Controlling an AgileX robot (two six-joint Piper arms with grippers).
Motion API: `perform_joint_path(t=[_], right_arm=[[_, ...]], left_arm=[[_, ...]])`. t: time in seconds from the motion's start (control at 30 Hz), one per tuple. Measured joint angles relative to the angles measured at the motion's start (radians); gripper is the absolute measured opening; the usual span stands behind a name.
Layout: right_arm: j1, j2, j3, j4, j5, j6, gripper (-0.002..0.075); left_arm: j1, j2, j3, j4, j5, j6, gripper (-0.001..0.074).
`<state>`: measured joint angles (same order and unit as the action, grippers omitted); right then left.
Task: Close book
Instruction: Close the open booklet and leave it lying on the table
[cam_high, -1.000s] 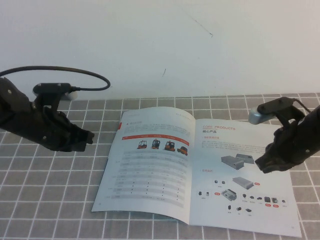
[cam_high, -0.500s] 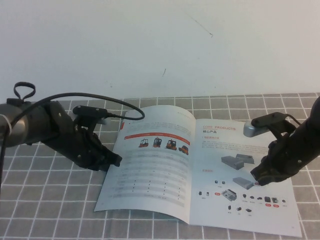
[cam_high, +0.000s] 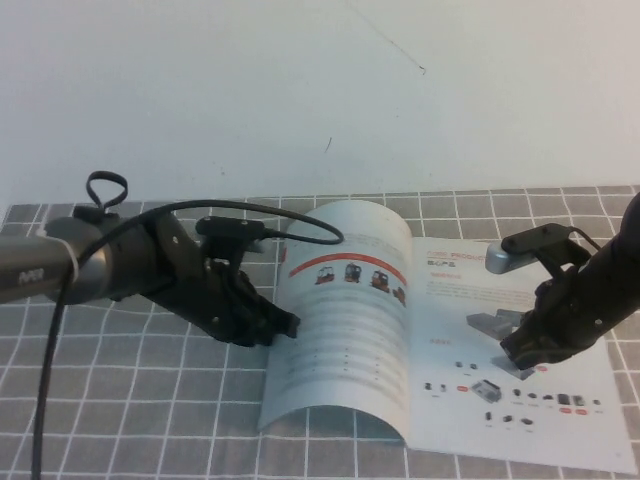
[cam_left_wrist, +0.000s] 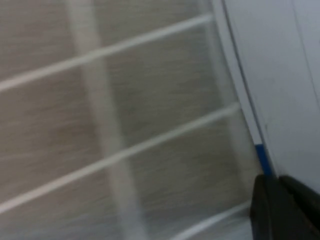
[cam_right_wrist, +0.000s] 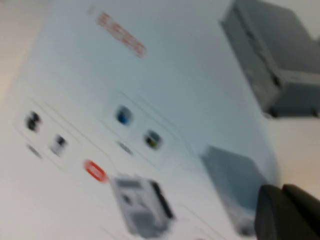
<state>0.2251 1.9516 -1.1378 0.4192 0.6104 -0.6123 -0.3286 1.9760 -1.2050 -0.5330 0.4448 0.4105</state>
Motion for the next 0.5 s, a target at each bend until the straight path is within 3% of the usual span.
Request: perform_joint_path(t=[0.27, 0.5], right_arm=[[0.000, 0.000, 0.000, 0.000, -0.009, -0.002, -0.0001], [0.000, 0.000, 0.000, 0.015, -0.013, -0.006, -0.0001]], left_arm=[[-0.167, 0.017, -0.014, -0.215, -0.005, 0.151, -0.0002], [-0.195, 0.024, -0.085, -0.225, 0.005, 0.155, -0.0002]])
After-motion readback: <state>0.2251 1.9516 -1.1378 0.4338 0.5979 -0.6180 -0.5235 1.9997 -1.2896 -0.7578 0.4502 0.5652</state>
